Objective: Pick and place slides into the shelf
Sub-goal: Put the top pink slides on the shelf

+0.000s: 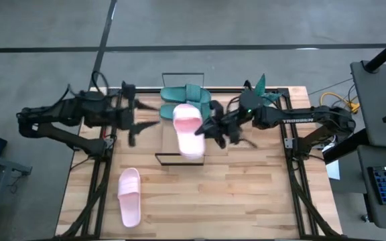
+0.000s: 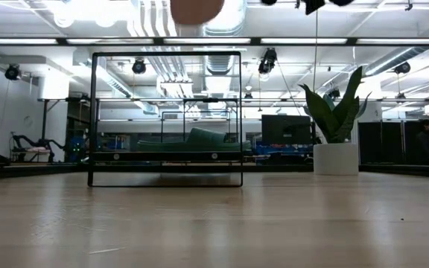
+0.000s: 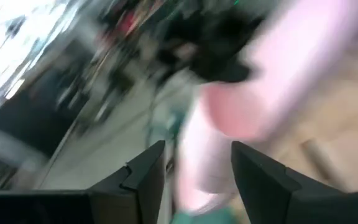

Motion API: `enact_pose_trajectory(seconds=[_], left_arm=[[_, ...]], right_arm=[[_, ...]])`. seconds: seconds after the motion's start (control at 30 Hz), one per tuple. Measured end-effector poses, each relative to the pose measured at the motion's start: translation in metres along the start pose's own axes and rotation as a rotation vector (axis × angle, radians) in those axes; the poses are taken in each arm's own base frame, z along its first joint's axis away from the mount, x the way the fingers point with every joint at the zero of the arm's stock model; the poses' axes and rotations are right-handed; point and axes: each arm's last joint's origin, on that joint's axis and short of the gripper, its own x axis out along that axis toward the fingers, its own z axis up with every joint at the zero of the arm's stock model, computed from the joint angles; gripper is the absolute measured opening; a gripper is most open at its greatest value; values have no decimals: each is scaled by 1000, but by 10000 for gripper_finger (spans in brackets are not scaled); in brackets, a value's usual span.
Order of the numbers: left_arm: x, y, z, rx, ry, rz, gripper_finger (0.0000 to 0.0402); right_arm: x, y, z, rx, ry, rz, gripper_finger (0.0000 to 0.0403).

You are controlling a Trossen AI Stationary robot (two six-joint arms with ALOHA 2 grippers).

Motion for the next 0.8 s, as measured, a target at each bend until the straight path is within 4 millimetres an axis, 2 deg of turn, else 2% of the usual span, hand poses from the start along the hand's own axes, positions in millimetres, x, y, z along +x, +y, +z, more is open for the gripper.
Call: enact_pose_trajectory(seconds=[0.1,0.27,0.4,0.53,0.8], left_arm=[[-8,-10,-11,63,-115,-50,166],[4,-35,-41,231,-226,59,166],[20,-57,-63,399,-332,207,166],[26,-68,-77,481,-395,327,166],[38,-69,-76,460,-381,311,166]], right_arm=[[-9,-8,2,4,-210,-17,59],[-11,-14,4,12,-432,-21,58],[-9,-13,4,3,-483,-37,58],[-9,-15,7,8,-507,-53,58],[-7,-17,11,42,-529,-52,56]])
